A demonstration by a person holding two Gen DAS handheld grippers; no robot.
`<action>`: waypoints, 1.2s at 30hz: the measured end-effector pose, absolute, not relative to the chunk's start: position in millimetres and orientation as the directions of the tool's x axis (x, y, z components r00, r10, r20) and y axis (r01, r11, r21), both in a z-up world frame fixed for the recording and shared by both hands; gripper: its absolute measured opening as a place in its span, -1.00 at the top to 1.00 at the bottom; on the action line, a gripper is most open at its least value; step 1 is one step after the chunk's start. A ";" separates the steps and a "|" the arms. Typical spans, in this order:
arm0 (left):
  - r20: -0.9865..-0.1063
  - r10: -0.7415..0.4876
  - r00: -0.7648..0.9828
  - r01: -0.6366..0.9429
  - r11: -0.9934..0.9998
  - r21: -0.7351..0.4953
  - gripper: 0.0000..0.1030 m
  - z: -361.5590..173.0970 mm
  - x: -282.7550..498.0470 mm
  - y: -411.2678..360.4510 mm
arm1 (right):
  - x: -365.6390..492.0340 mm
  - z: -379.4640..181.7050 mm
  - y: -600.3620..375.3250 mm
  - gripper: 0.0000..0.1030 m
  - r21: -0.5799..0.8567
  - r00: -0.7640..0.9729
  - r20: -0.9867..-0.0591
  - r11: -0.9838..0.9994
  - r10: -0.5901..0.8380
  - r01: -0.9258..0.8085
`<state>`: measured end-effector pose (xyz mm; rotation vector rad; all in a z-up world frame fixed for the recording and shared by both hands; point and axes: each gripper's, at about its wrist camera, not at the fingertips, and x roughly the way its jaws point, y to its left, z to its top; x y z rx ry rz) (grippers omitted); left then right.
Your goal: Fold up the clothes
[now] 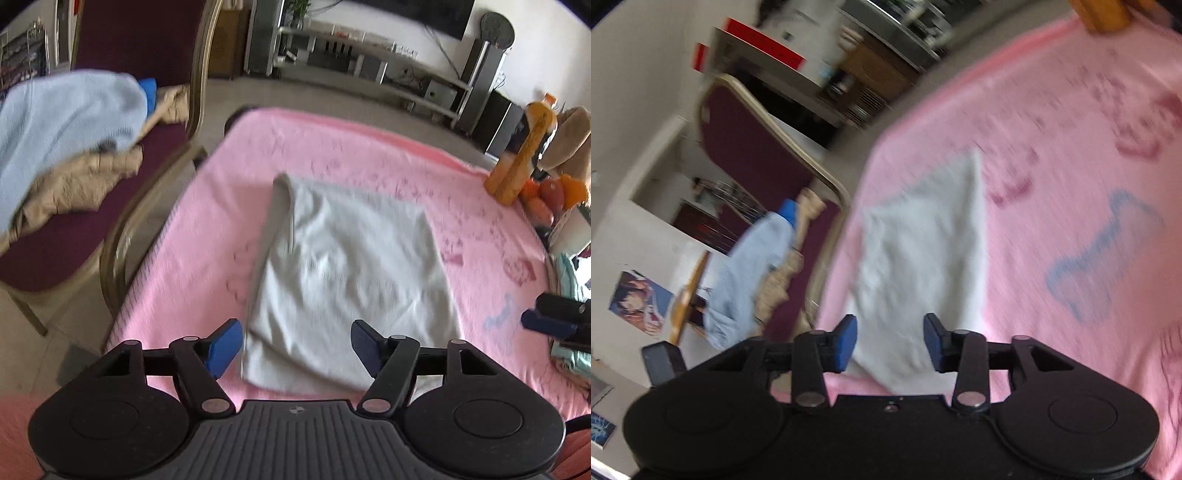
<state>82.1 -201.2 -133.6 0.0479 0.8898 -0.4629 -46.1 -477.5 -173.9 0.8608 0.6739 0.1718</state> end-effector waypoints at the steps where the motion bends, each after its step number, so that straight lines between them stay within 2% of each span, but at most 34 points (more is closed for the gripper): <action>1: -0.752 -0.366 0.548 0.412 0.901 -0.139 -0.40 -128.2 86.1 -202.2 | -41.4 -164.6 -476.8 0.17 0.727 0.791 -0.480 0.677 0.380 0.116; 2: -0.747 -0.361 0.558 0.415 0.901 -0.126 -0.42 -123.1 90.6 -203.7 | -36.7 -155.3 -476.0 0.11 0.706 0.800 -0.481 0.700 0.360 0.109; 4: -0.749 -0.330 0.574 0.422 0.903 -0.075 -0.59 -117.1 104.6 -212.1 | -26.7 -137.4 -475.3 -0.06 0.652 0.811 -0.493 0.751 0.313 0.106; 5: -0.757 -0.309 0.576 0.423 0.905 -0.048 -0.61 -117.0 112.8 -217.1 | -21.2 -129.1 -475.5 -0.19 0.616 0.813 -0.508 0.780 0.284 0.112; 6: -0.765 -0.288 0.576 0.424 0.906 -0.021 -0.63 -117.3 121.4 -222.0 | -13.6 -124.5 -476.5 -0.24 0.584 0.804 -0.533 0.802 0.263 0.125; 9: -0.797 -0.232 0.557 0.406 0.914 0.017 -0.61 -129.2 155.5 -234.3 | 15.6 -124.3 -482.1 -0.25 0.504 0.769 -0.598 0.852 0.226 0.141; 12: -0.809 -0.235 0.539 0.361 0.932 -0.030 -0.53 -147.4 181.7 -232.4 | 37.1 -144.6 -494.0 -0.23 0.495 0.752 -0.622 0.854 0.218 0.162; 13: -0.812 -0.251 0.528 0.337 0.939 -0.071 -0.49 -154.2 185.5 -227.6 | 38.0 -154.8 -498.6 -0.21 0.508 0.760 -0.615 0.842 0.210 0.178; 14: -0.814 -0.267 0.516 0.313 0.943 -0.111 -0.44 -160.5 189.0 -223.1 | 37.8 -165.7 -503.2 -0.02 0.524 0.770 -0.606 0.829 0.201 0.196; 15: -0.821 -0.280 0.497 0.288 0.946 -0.148 -0.40 -164.5 190.9 -219.9 | 38.0 -177.0 -507.9 0.29 0.542 0.769 -0.611 0.808 0.191 0.231; 17: -0.827 -0.318 0.463 0.281 0.938 -0.204 -0.40 -169.0 193.2 -217.6 | 40.8 -198.3 -516.9 0.56 0.572 0.747 -0.639 0.761 0.181 0.305; 19: -0.822 -0.343 0.455 0.299 0.928 -0.222 -0.35 -169.2 193.2 -218.4 | 47.6 -213.4 -522.4 0.56 0.606 0.728 -0.650 0.726 0.217 0.325; 22: -0.817 -0.340 0.465 0.297 0.930 -0.217 -0.24 -169.8 195.7 -219.2 | 56.4 -226.5 -524.9 0.49 0.658 0.725 -0.636 0.675 0.263 0.332; 24: -0.827 -0.342 0.446 0.289 0.930 -0.229 -0.20 -174.0 201.2 -219.3 | 62.6 -232.3 -525.0 0.25 0.687 0.726 -0.623 0.648 0.292 0.328; 28: -0.851 -0.336 0.403 0.280 0.931 -0.236 -0.18 -181.1 213.0 -219.9 | 72.3 -236.4 -521.1 0.15 0.690 0.721 -0.621 0.651 0.308 0.316; 30: -0.858 -0.350 0.375 0.282 0.925 -0.254 -0.19 -185.3 218.2 -218.4 | 75.2 -237.2 -520.5 0.04 0.683 0.713 -0.630 0.656 0.308 0.320; 33: -0.863 -0.381 0.333 0.294 0.911 -0.289 -0.16 -192.4 224.2 -218.4 | 76.5 -240.7 -523.4 0.03 0.680 0.706 -0.640 0.652 0.303 0.336; 36: -0.865 -0.393 0.312 0.318 0.901 -0.295 0.07 -196.1 224.8 -225.4 | 77.1 -244.1 -526.8 0.11 0.689 0.711 -0.634 0.639 0.304 0.341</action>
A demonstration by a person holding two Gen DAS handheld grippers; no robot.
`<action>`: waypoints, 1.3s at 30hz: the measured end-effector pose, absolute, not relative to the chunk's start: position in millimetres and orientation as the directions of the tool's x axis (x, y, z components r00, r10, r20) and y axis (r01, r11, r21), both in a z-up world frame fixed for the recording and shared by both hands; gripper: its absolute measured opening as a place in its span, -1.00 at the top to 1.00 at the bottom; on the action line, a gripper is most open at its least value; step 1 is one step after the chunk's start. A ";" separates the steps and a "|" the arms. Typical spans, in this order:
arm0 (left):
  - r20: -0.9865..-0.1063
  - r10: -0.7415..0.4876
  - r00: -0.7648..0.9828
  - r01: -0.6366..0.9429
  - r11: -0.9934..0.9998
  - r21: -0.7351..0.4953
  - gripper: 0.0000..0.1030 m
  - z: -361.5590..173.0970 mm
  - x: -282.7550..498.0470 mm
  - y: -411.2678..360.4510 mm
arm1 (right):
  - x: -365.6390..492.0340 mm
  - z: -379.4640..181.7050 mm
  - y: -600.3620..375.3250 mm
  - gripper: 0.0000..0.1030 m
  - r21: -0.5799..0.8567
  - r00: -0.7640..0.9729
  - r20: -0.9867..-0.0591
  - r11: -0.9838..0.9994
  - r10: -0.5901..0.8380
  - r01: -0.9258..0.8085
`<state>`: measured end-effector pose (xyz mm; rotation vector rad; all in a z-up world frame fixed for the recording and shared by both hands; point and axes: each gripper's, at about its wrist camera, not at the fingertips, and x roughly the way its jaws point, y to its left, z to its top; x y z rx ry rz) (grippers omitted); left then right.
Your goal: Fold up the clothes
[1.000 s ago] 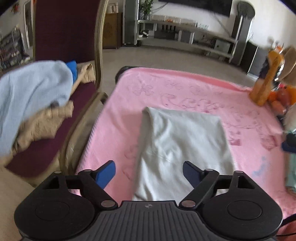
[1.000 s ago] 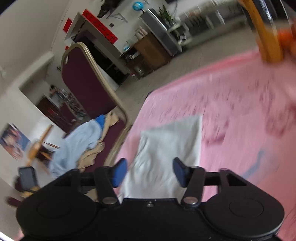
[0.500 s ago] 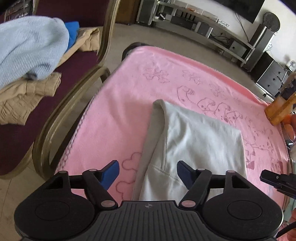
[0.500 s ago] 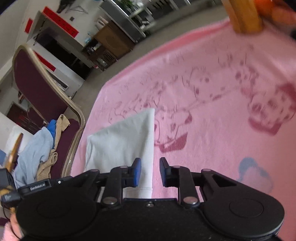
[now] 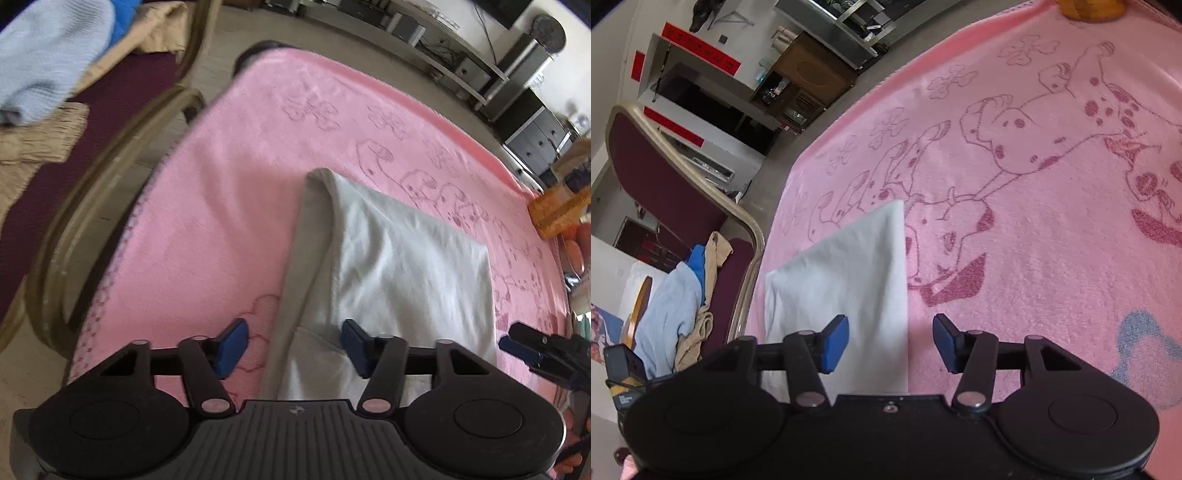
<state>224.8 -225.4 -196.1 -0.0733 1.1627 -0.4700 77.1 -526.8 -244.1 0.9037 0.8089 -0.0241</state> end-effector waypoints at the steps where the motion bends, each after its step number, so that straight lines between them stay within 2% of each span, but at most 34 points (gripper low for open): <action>1: -0.866 -0.396 0.306 0.327 0.898 -0.295 0.16 -197.0 224.7 -228.0 | 77.8 -244.7 -527.1 0.17 0.691 0.711 -0.633 0.639 0.308 0.338; 3: -0.865 -0.399 0.304 0.344 0.893 -0.291 0.21 -197.6 224.1 -232.7 | 79.5 -245.9 -527.2 0.33 0.693 0.709 -0.630 0.640 0.317 0.330; 5: -0.865 -0.400 0.303 0.351 0.890 -0.289 0.20 -198.3 224.9 -235.8 | 81.8 -247.6 -526.7 0.40 0.698 0.705 -0.627 0.640 0.329 0.322; 10: -0.867 -0.397 0.300 0.368 0.887 -0.279 0.06 -199.3 229.0 -241.6 | 90.8 -254.5 -525.1 0.41 0.701 0.703 -0.628 0.636 0.335 0.323; 12: -0.866 -0.404 0.296 0.381 0.881 -0.280 0.07 -199.6 229.8 -243.6 | 94.2 -256.6 -525.9 0.44 0.720 0.697 -0.618 0.618 0.364 0.315; 15: -0.857 -0.441 0.268 0.409 0.857 -0.313 -0.05 -200.3 233.4 -247.9 | 99.4 -262.6 -526.5 0.43 0.774 0.680 -0.582 0.561 0.446 0.294; 17: -0.850 -0.456 0.263 0.419 0.848 -0.325 -0.12 -200.6 236.2 -251.9 | 101.5 -263.1 -525.4 0.43 0.775 0.678 -0.582 0.558 0.448 0.297; 22: -0.844 -0.452 0.290 0.424 0.851 -0.310 -0.13 -201.3 243.4 -261.6 | 101.5 -266.8 -528.7 0.41 0.789 0.722 -0.559 0.530 0.408 0.311; 32: -0.801 -0.505 0.321 0.473 0.819 -0.327 -0.15 -203.5 244.1 -282.8 | 111.6 -279.0 -525.0 0.39 0.838 0.755 -0.478 0.490 0.449 0.240; 33: -0.801 -0.502 0.326 0.474 0.820 -0.321 -0.13 -203.4 242.3 -284.4 | 111.7 -278.8 -524.1 0.39 0.837 0.755 -0.477 0.495 0.450 0.234; 35: -0.806 -0.477 0.350 0.480 0.830 -0.283 0.02 -202.1 237.3 -288.5 | 111.2 -277.6 -522.4 0.43 0.828 0.756 -0.485 0.508 0.439 0.236; 37: -0.812 -0.426 0.398 0.477 0.853 -0.214 0.41 -200.1 230.8 -293.1 | 110.3 -275.7 -520.1 0.71 0.804 0.754 -0.514 0.536 0.410 0.257; 38: -0.809 -0.410 0.421 0.478 0.858 -0.186 0.47 -198.6 226.5 -294.8 | 110.3 -273.7 -517.1 0.86 0.775 0.748 -0.544 0.569 0.381 0.274; 39: -0.805 -0.394 0.443 0.479 0.864 -0.159 0.61 -196.8 222.0 -296.4 | 110.3 -271.2 -513.7 0.85 0.755 0.747 -0.558 0.594 0.361 0.277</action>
